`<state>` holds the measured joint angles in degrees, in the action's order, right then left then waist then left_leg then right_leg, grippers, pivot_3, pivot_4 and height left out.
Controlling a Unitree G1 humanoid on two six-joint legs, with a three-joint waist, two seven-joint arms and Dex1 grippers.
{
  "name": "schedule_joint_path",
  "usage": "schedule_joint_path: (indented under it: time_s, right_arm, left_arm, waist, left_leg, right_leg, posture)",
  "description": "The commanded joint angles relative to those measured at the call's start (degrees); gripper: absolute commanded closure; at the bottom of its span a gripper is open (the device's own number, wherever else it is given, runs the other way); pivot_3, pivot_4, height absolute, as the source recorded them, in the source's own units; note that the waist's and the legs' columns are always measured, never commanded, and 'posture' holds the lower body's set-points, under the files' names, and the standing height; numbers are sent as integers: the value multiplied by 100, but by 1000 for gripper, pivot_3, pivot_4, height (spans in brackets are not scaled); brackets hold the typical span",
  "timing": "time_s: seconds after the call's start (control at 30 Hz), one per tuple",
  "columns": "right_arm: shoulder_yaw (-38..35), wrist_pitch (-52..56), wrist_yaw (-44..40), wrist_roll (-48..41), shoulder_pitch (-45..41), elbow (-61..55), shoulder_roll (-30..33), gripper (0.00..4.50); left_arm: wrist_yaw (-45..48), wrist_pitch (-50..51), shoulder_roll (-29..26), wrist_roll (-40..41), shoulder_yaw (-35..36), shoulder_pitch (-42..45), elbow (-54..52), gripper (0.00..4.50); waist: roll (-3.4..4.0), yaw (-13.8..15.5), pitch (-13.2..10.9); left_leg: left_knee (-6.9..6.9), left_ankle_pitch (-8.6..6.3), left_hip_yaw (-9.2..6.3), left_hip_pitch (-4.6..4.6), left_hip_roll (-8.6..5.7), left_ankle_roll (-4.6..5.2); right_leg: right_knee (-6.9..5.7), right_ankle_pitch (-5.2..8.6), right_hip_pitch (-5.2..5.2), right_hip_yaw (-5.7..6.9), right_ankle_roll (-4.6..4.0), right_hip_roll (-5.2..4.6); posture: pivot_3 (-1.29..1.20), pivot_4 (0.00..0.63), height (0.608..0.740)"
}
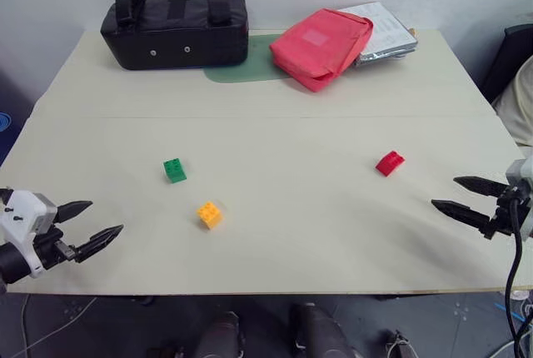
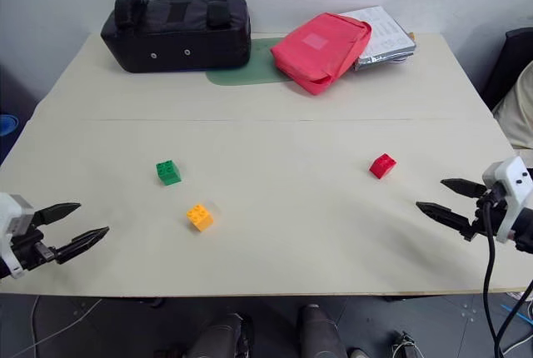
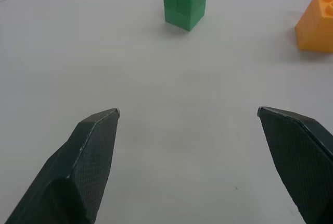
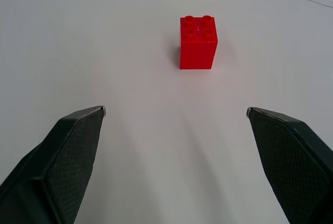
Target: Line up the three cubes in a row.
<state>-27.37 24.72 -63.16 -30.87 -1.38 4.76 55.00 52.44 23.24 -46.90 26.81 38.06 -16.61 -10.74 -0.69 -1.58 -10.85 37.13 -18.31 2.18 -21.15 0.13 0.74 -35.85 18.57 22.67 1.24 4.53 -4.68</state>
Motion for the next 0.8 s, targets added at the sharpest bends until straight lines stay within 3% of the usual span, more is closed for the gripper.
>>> schedule_joint_path:
  time_s: [0.03, 0.8]
  right_arm:
    - [-201, 81, 89, -136, 64, -295, -54, 0]
    - [-79, 41, 508, 121, 61, -688, -44, 0]
  left_arm:
    - [200, -202, -115, -91, 28, -180, -60, 24]
    - [102, -207, -215, -119, -132, 278, 169, 24]
  waist:
    - [0, -1, 0]
    - [0, 1, 0]
  left_leg:
    - [0, 0, 0, 1, 0, 0]
    - [1, 1, 0, 2, 0, 0]
  right_leg:
    - [-1, 0, -1, 0, 0, 0]
    - [-5, 0, 0, -1, 0, 0]
  posture:
    - [0, 150, 740]
    - [0, 150, 740]
